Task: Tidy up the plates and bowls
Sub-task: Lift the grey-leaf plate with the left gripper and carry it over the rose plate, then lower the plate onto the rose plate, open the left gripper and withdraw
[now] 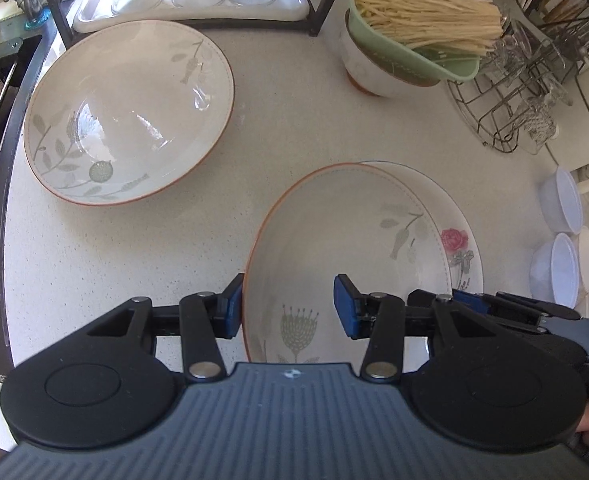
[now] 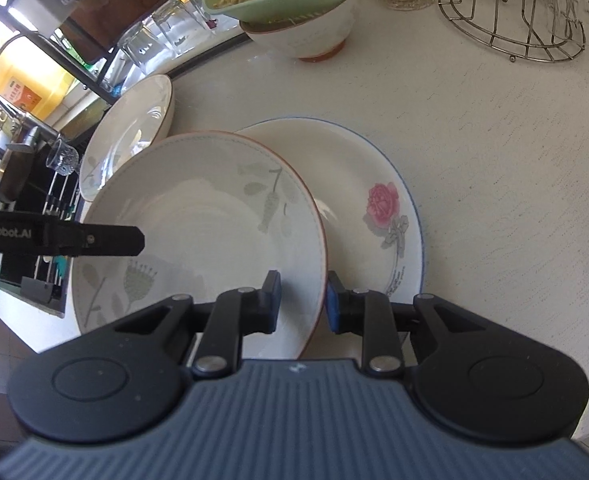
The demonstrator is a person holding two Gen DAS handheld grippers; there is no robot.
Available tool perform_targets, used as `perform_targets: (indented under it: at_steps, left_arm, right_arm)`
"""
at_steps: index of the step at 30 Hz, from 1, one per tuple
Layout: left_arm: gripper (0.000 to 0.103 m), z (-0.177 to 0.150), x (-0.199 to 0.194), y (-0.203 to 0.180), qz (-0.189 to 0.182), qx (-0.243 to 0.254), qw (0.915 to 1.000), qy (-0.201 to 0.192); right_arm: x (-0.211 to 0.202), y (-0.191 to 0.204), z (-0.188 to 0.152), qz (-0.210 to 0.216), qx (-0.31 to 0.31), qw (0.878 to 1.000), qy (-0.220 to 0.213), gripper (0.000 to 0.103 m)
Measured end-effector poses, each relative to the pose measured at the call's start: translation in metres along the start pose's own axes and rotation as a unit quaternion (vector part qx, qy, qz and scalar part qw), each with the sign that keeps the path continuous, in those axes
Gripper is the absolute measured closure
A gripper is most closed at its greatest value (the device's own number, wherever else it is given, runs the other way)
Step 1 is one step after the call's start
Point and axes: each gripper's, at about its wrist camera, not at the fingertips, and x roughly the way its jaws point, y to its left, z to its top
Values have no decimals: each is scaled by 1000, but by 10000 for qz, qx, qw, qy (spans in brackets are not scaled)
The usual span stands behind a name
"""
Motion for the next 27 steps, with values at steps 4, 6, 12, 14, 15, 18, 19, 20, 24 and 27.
perform_targets:
  at_steps: [4, 6, 12, 14, 15, 18, 19, 20, 24, 27]
  left_arm:
    - [51, -3, 1, -10, 273, 57, 9996, -52]
    - [51, -4, 1, -13, 300, 39, 9995, -50]
    - [50, -4, -3, -14, 227, -10, 9997, -126]
    - [50, -4, -4, -19, 278, 81, 9995, -140]
    - [50, -4, -4, -21, 279, 113, 9994, -157]
    - [50, -3, -8, -26, 202, 147, 9995, -215]
    - [50, -2, -10, -27, 186, 166, 9993, -260]
    - [50, -2, -13, -29, 152, 176, 9992, -311]
    - [50, 1, -28, -34, 46, 206, 9984, -516]
    - [50, 1, -42, -37, -68, 223, 9973, -700]
  right_arm:
    - [-3, -7, 1, 22, 104, 9999, -48, 76]
    - [-4, -9, 2, 5, 120, 9999, -55, 76]
    - [-8, -12, 4, -163, 137, 9997, -145, 76]
    - [-10, -16, 6, -238, 207, 9993, -207, 76]
    - [-11, -18, 6, -248, 262, 9990, -251, 76]
    - [-16, -22, 7, -206, 377, 9985, -327, 76]
    - [-18, -23, 8, -212, 396, 9983, -376, 76]
    - [-21, -22, 8, -221, 416, 9979, -437, 76]
    - [-36, -20, 11, -302, 456, 9952, -811, 76]
    - [-48, -15, 13, -361, 312, 9938, -1004, 76]
